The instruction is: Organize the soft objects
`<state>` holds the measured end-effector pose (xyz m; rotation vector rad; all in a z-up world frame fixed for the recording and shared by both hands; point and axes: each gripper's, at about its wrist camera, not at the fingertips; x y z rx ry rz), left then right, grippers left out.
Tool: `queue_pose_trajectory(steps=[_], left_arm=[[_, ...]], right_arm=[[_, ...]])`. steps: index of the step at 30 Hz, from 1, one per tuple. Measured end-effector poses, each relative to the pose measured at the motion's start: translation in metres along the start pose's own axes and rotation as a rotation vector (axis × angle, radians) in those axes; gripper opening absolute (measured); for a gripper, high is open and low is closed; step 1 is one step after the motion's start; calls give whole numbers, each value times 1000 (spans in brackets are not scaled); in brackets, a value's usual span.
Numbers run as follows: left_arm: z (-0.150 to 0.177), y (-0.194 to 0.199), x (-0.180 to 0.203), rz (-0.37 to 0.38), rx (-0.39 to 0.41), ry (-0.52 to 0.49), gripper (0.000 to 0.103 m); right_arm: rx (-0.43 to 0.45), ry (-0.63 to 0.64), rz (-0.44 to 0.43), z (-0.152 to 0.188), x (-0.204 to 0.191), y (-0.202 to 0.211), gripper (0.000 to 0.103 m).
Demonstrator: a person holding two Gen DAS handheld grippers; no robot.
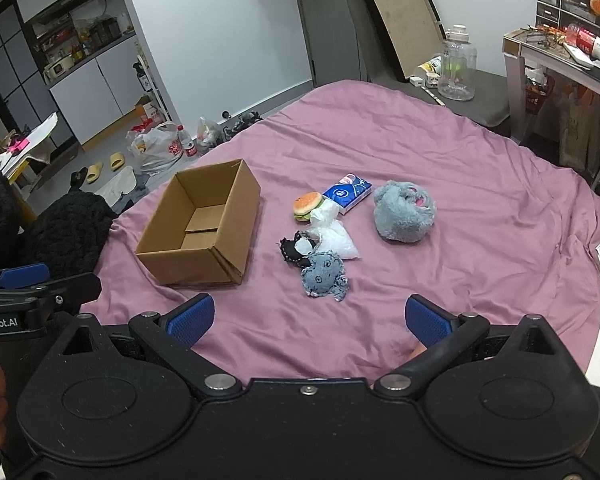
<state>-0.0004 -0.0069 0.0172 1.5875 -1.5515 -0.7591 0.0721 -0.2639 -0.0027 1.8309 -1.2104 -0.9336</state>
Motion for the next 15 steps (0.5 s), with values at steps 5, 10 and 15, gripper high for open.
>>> queue_pose_trajectory(steps=[5, 10, 15], left_arm=[[-6, -13, 2, 11, -11, -3, 103], [-15, -29, 8, 27, -23, 9, 103], [-23, -48, 17, 37, -41, 7, 101]], right_arm=[[-6, -23, -18, -8, 14, -10, 103], [-20, -29, -29, -18, 29, -22, 103], [-29, -51, -44, -26, 47, -36, 103]])
Point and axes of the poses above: each gripper's, at about its wrist camera, not at the fingertips, and y roughly against the way its jaws point, x to its right, z to its underside, and after that the axes turned 13 degrees about -x, right-handed
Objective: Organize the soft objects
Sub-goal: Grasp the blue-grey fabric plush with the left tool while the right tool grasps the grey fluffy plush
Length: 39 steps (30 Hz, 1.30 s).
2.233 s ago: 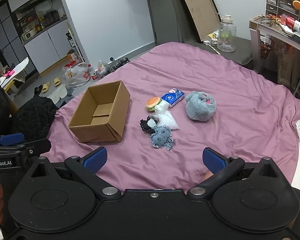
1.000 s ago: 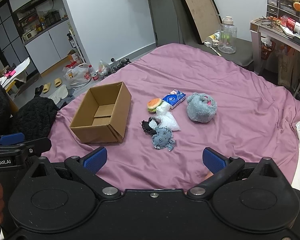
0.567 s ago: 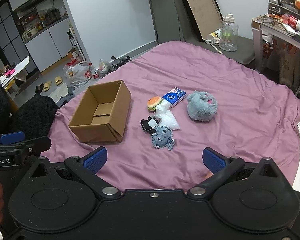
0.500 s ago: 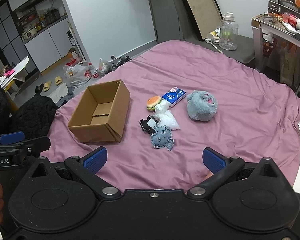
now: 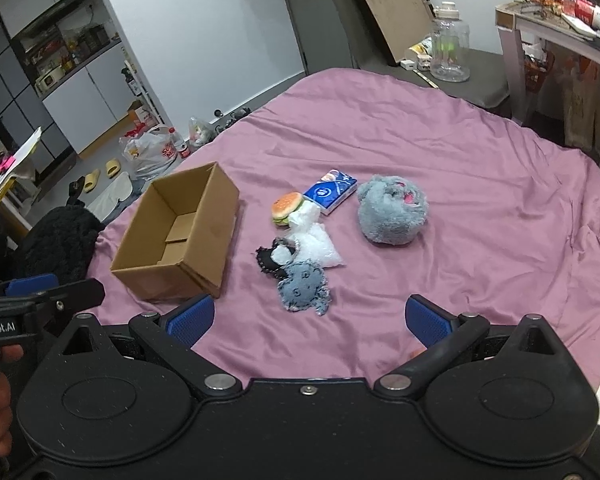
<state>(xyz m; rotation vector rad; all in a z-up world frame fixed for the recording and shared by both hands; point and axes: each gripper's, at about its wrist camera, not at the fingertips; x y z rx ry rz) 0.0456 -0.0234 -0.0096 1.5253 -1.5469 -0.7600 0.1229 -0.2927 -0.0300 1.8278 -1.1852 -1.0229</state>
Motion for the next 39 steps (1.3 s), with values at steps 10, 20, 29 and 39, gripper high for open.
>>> queue_pose_trajectory(steps=[10, 20, 29, 39], left_arm=[[-13, -43, 18, 10, -47, 0, 94], [-23, -86, 29, 17, -106, 38, 80], [-31, -127, 39, 26, -179, 55, 76], [-37, -170, 49, 34, -238, 66, 75]], right_arm=[[-22, -40, -26, -16, 30, -30, 103], [-19, -81, -41, -32, 59, -59, 102], [-37, -159, -52, -54, 83, -93, 102], [-24, -223, -67, -86, 95, -121, 102]])
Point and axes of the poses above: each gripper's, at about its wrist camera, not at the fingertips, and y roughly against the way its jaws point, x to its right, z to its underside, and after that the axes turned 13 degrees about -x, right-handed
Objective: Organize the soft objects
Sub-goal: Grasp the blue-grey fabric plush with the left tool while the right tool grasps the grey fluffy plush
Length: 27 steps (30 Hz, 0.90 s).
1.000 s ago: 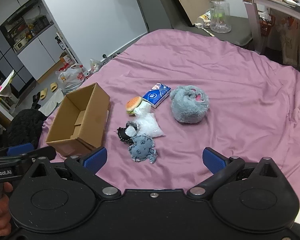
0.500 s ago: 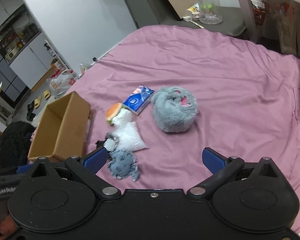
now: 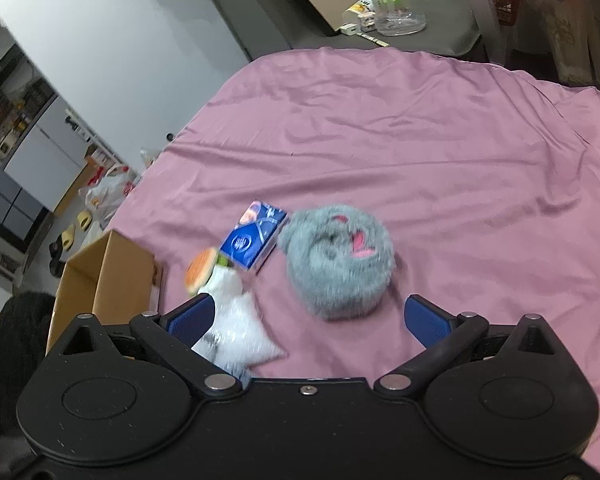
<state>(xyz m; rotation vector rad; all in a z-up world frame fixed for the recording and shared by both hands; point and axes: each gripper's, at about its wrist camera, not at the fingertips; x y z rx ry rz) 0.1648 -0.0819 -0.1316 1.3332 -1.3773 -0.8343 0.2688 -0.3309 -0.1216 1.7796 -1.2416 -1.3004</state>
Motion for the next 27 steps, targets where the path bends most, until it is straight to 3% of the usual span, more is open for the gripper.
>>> queue_pose_trajectory(steps=[9, 19, 23, 27], left_arm=[[-8, -41, 10, 9, -60, -4, 68], [-17, -72, 11, 25, -105, 15, 61], [-17, -75, 13, 29, -100, 13, 50], [-17, -73, 11, 59, -96, 20, 24]], right_arm=[[-17, 3, -11, -5, 11, -37, 102], [-5, 18, 48, -13, 19, -59, 102], [7, 24, 63, -17, 19, -66, 102], [11, 25, 81, -19, 20, -69, 101]])
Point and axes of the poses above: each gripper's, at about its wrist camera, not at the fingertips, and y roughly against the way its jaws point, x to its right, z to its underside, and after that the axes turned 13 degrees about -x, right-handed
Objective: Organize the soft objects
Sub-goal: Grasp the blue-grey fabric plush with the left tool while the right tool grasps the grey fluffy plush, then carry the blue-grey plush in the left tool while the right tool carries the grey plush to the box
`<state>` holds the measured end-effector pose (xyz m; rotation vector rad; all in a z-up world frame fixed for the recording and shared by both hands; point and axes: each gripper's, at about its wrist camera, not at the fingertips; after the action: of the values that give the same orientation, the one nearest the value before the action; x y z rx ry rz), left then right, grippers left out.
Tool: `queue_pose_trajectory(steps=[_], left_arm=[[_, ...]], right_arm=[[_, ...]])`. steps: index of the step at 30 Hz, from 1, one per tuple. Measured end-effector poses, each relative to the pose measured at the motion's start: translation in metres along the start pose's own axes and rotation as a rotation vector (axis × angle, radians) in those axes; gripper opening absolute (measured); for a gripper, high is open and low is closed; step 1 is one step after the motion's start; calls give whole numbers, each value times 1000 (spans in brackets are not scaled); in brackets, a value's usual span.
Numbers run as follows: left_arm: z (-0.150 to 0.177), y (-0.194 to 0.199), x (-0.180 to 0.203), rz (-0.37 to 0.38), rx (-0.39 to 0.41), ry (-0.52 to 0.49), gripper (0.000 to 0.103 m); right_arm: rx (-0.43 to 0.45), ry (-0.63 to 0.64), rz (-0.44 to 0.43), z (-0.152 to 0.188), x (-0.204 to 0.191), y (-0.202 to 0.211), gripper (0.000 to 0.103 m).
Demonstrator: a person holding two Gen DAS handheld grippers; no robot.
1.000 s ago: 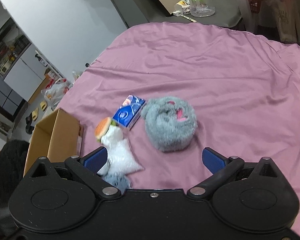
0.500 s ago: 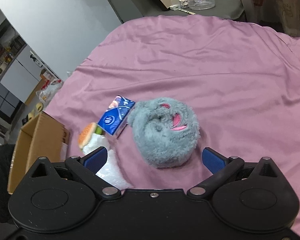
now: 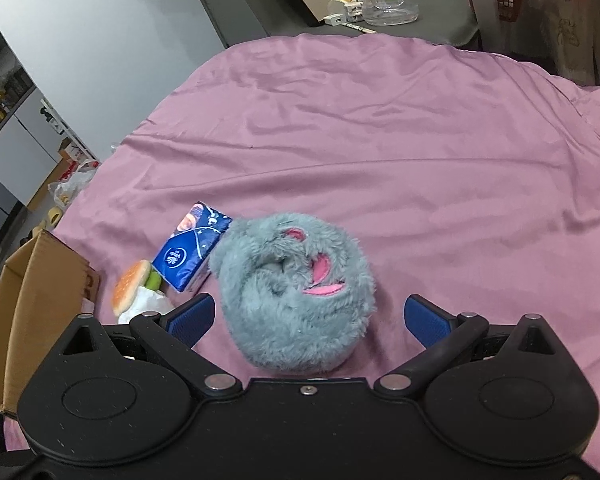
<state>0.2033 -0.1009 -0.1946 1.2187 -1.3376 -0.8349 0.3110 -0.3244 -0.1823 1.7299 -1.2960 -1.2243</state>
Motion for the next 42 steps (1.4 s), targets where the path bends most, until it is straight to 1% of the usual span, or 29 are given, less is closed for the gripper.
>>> queue_pose_trajectory(steps=[1, 3, 6, 13, 16, 18, 25, 26, 27, 28, 33, 35, 42], left_arm=[[0, 1, -1, 11, -5, 3, 23], [2, 5, -1, 24, 2, 3, 21], [6, 12, -2, 32, 7, 5, 21], [11, 30, -2, 46, 51, 4, 21], [12, 40, -5, 49, 75, 7, 21], [12, 45, -8, 53, 89, 15, 21], [13, 66, -16, 57, 124, 34, 21], [13, 71, -18, 58, 133, 39, 21], [13, 75, -19, 59, 142, 41, 21], [13, 79, -20, 59, 152, 43, 21], [10, 101, -29, 62, 208, 42, 21], [10, 108, -33, 61, 229, 38, 21], [6, 130, -54, 68, 285, 48, 21]], right_arm=[[-1, 1, 1, 0, 0, -1, 101], [0, 9, 7, 0, -2, -1, 95], [7, 22, 17, 2, -5, 2, 89], [6, 38, 50, 8, -12, 11, 89], [11, 46, 28, 14, -14, 15, 89], [8, 58, 28, 16, -17, 16, 84], [8, 72, 98, 7, -21, 2, 86], [6, 73, 97, 6, -21, 0, 81], [4, 74, 87, 6, -20, -2, 64], [-1, 73, 61, 6, -18, -2, 61], [17, 84, 84, 13, -23, 6, 57], [21, 78, 100, 15, -26, 11, 56], [62, 82, 99, 18, -43, 36, 56]])
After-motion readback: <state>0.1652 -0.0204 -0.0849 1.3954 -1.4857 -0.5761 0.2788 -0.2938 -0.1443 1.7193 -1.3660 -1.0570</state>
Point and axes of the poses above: each gripper's, at about its wrist camera, not at the fingertips, and y roughly against the way its jaws point, x to its right, z to its underside, and after that the axes turned 13 degrees about -x, right-handed
